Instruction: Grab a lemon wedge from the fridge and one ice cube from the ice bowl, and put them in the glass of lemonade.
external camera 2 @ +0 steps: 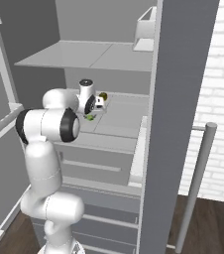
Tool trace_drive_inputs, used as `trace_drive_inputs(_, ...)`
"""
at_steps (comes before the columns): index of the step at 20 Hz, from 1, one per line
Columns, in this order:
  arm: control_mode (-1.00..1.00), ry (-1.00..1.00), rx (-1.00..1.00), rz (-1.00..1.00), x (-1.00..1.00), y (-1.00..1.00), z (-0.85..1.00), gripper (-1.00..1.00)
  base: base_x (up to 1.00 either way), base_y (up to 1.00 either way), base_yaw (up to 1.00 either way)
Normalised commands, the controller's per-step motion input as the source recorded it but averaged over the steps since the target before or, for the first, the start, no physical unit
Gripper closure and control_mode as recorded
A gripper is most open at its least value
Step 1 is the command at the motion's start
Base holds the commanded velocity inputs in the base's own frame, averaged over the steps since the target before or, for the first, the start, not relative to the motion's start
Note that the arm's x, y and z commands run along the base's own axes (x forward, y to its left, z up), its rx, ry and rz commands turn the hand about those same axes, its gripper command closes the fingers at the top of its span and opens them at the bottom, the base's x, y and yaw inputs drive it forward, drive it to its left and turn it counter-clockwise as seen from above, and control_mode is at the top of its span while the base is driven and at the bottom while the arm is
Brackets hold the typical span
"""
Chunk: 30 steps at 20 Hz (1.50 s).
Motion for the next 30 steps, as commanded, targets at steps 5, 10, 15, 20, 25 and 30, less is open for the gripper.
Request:
trace_drive_inputs(5, -1.0, -0.11, 0.02, 0.0, -0.87, -0.01, 0.0, 1.0, 0.0, 0.0, 0.0)
trace_drive_inputs(10, -1.0, -0.04, 0.01, 0.0, -0.98, -0.04, 0.1, 1.0, 0.0, 0.0, 0.0)
trace_drive_inputs(15, -1.0, 0.04, 0.0, -0.02, -0.88, -0.17, 0.43, 1.0, 0.0, 0.0, 0.0)
trace_drive_inputs(20, -1.0, 0.12, 0.0, -0.1, -0.98, -0.27, 0.58, 1.0, 0.0, 0.0, 0.0)
trace_drive_inputs(25, -1.0, 0.2, 0.0, -0.14, -0.98, -0.25, 0.73, 1.0, 0.0, 0.0, 0.0)
trace_drive_inputs(30, -1.0, 0.06, 0.0, -0.14, -1.0, -0.12, 0.68, 1.0, 0.0, 0.0, 0.0)
